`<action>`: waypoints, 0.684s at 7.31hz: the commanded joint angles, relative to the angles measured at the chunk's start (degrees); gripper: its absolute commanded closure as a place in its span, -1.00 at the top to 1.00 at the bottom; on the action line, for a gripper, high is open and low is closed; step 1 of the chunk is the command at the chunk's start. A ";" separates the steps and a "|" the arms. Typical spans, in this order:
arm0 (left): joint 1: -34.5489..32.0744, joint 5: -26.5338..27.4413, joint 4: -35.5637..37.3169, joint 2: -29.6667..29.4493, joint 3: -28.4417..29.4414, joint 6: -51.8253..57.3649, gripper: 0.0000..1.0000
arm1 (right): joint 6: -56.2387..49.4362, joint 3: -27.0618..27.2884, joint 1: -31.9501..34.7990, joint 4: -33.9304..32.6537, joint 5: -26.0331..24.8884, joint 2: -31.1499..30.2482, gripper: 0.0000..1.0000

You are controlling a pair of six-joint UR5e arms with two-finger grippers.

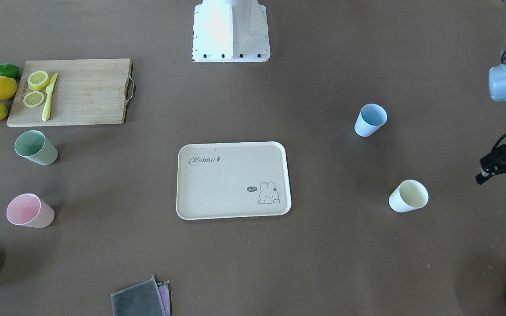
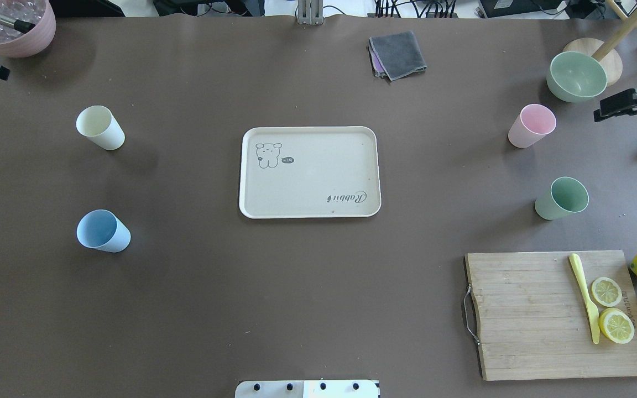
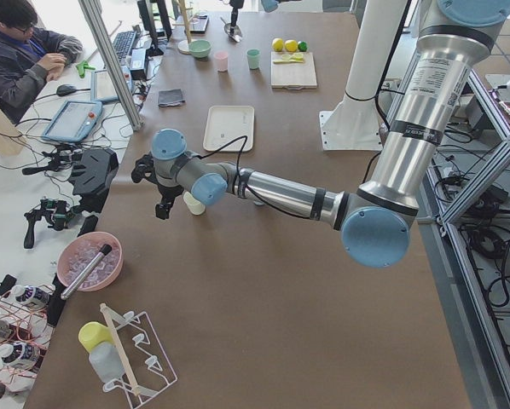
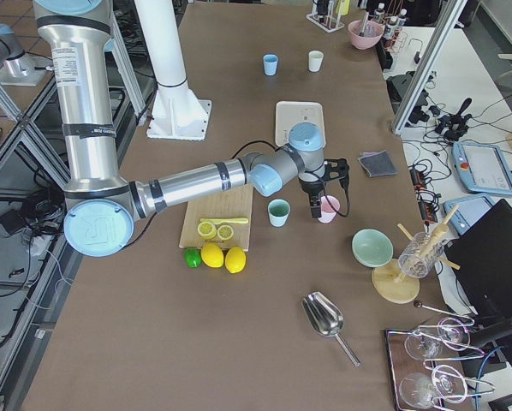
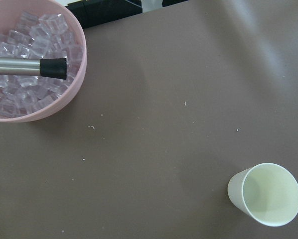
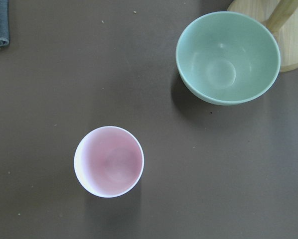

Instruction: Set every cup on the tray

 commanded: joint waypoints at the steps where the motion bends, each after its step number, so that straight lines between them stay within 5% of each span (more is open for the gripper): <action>1: 8.56 6.01 -9.48 -2.17 5.38 -11.28 0.97 | 1.62 0.00 -1.42 0.34 -0.68 0.42 1.00; 5: 10.70 7.03 -10.56 -1.57 6.72 -10.96 0.93 | 1.62 0.00 -1.59 0.43 -0.68 0.42 1.00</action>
